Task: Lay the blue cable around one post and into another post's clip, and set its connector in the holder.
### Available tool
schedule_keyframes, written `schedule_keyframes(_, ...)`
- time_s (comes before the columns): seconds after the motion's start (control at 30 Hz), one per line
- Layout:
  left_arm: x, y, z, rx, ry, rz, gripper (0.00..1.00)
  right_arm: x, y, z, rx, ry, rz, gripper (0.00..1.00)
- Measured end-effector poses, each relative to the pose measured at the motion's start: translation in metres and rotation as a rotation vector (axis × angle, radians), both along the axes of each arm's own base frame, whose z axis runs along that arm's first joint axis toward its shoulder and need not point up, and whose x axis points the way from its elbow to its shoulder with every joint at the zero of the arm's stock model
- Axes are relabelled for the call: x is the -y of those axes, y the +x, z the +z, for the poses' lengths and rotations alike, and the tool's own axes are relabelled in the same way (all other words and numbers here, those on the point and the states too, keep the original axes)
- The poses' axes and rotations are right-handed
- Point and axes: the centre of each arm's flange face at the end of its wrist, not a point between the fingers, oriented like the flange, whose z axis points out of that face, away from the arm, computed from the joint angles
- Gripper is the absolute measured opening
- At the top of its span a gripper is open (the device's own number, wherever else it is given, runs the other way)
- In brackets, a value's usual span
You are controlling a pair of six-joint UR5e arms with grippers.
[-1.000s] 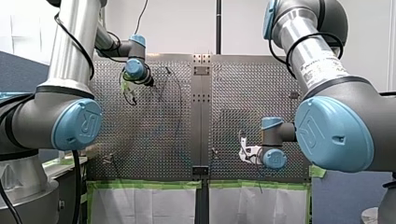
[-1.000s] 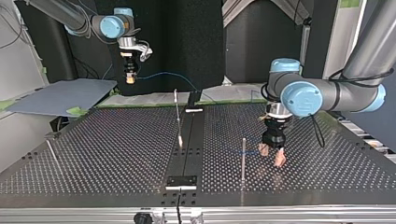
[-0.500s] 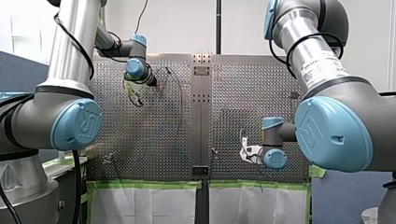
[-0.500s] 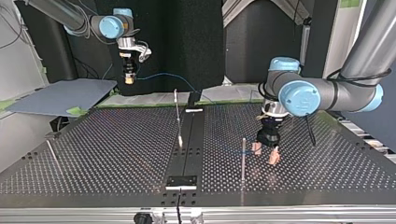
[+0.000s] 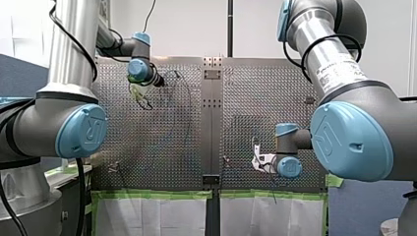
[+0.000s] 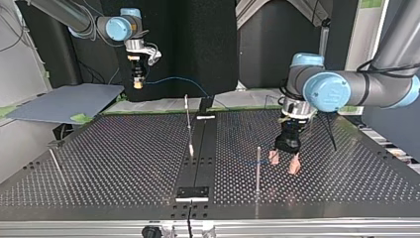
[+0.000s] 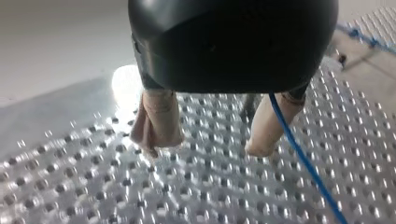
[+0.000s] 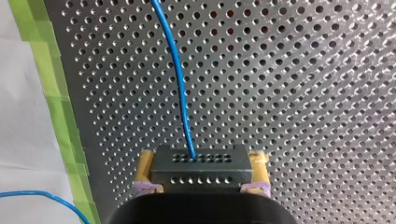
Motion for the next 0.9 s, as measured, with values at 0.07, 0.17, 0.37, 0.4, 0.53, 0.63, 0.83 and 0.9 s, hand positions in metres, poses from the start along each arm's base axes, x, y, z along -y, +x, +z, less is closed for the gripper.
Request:
schedule_keyframes(0.07, 0.000, -0.007, 0.003, 0.017, -0.022, -0.013, 1.00, 0.000, 0.001, 0.000, 0.000, 0.000, 0.001, 0.00)
schedule_keyframes(0.17, 0.000, -0.016, 0.007, 0.043, -0.053, -0.025, 1.00, -0.001, 0.001, 0.000, -0.001, 0.003, 0.002, 0.00)
schedule_keyframes(0.37, 0.004, -0.032, 0.004, 0.072, -0.113, -0.071, 1.00, -0.002, 0.001, -0.001, -0.004, 0.009, 0.003, 0.00)
schedule_keyframes(0.4, 0.004, -0.033, 0.003, 0.074, -0.123, -0.077, 1.00, -0.002, 0.001, -0.001, -0.005, 0.009, 0.003, 0.00)
schedule_keyframes(0.53, 0.007, -0.037, -0.002, 0.070, -0.156, -0.090, 1.00, -0.003, 0.001, -0.001, -0.007, 0.011, 0.003, 0.00)
schedule_keyframes(0.63, 0.008, -0.039, -0.006, 0.056, -0.156, -0.094, 1.00, -0.003, 0.001, -0.001, -0.008, 0.011, 0.003, 0.00)
schedule_keyframes(0.83, 0.006, -0.049, -0.020, 0.003, -0.114, -0.066, 1.00, -0.002, 0.001, -0.001, -0.008, 0.011, 0.003, 0.00)
schedule_keyframes(0.9, 0.004, -0.055, -0.025, -0.018, -0.095, -0.050, 1.00, -0.002, 0.001, -0.001, -0.008, 0.011, 0.002, 0.00)
